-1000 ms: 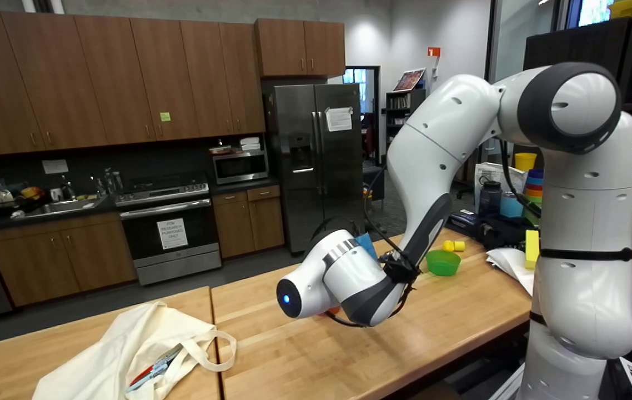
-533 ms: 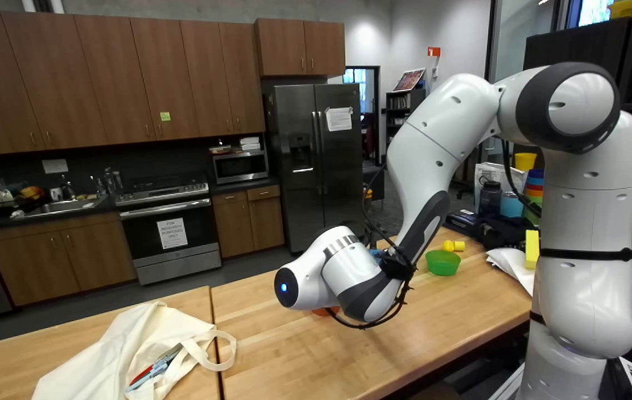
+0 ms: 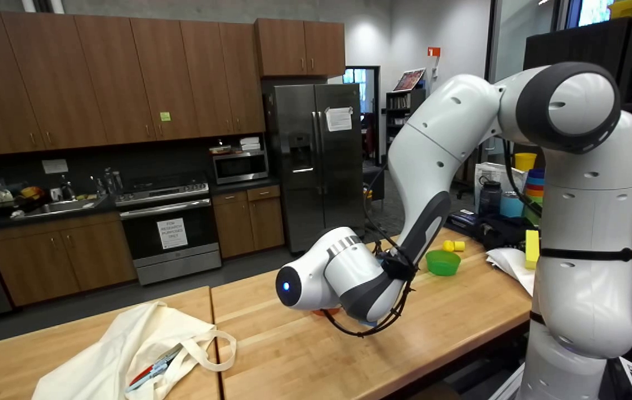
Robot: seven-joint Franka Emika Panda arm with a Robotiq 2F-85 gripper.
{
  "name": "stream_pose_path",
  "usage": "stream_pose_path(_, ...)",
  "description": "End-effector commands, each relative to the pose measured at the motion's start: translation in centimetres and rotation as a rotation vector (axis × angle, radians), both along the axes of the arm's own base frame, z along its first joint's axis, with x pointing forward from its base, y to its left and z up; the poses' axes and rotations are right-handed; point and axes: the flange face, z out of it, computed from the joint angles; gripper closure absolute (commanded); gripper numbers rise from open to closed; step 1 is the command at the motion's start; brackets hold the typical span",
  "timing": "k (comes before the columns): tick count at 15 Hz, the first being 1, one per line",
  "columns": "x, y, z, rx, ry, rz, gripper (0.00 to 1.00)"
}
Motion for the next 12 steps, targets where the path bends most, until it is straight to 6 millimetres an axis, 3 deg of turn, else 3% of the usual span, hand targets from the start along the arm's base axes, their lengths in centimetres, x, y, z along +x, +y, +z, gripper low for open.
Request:
stream_pose_path(1,-0.47,-0.65,0.63,0.028,-0.043,0.014,0.98)
stream_pose_path(9,-0.76,-0.91,0.6,0.034,-0.082,0.036,0.98)
stream_pose_path(10,-0.4,-0.22,-0.03,0.022,-0.051,0.02,0.93)
stream_pose_path(12,-0.45,-0.27,-0.04,0.023,-0.058,0.026,0.93)
